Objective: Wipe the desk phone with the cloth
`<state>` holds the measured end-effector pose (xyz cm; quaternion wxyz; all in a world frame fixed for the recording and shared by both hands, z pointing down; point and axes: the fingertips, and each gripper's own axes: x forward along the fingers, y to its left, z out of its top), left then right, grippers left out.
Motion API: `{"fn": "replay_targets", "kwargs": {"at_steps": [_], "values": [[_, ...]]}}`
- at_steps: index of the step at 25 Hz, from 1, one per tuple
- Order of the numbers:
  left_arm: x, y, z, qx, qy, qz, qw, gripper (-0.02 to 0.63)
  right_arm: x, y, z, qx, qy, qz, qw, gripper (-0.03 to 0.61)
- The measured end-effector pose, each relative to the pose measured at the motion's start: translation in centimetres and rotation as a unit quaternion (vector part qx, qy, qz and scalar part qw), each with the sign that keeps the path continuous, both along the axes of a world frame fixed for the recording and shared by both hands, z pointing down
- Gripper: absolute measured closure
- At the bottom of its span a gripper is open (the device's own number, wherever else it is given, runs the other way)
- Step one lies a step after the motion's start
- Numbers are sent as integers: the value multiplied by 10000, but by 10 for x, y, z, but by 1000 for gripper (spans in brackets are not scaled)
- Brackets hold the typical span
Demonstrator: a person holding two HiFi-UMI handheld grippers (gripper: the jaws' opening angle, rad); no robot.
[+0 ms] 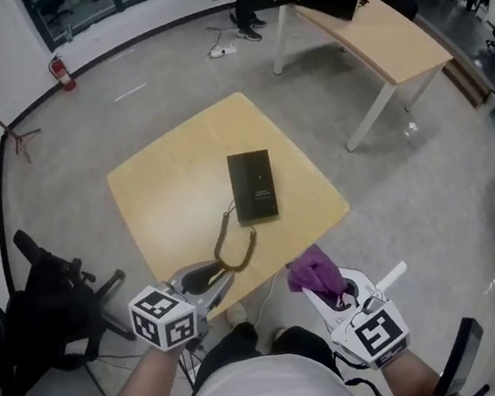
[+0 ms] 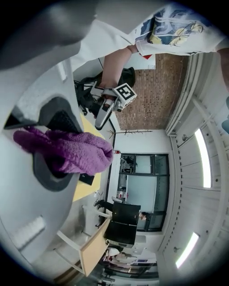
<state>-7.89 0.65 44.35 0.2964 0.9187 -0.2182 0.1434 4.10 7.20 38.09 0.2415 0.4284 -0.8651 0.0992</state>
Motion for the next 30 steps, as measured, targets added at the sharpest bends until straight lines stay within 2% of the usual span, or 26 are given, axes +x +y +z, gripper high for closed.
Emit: {"fn": "replay_targets", "kwargs": {"at_steps": [6,9,15,22,27,30], "values": [[8,-56,41,-505,66,229,9984,469,-6,-27,7,-124,72,231,9996,479],[18,-81,60,-794,258,194,9963,461,-1,-36,10,-223,93,205,9995,479],[29,-139,104,-1230,336,-53,9918,406,9,-66,16,-287,69,1,9996,479],[49,-179,145,-1990,696,-96,9775,365,33,-86,27,-551,17,-13,9985,479],[68,-193,153,-2250,973,52,9695,353,48,-100,32,-633,-87,10,9980,479],[79,-197,155,-2482,1249,232,9603,352,53,-103,38,-709,-150,-13,9974,479]]}}
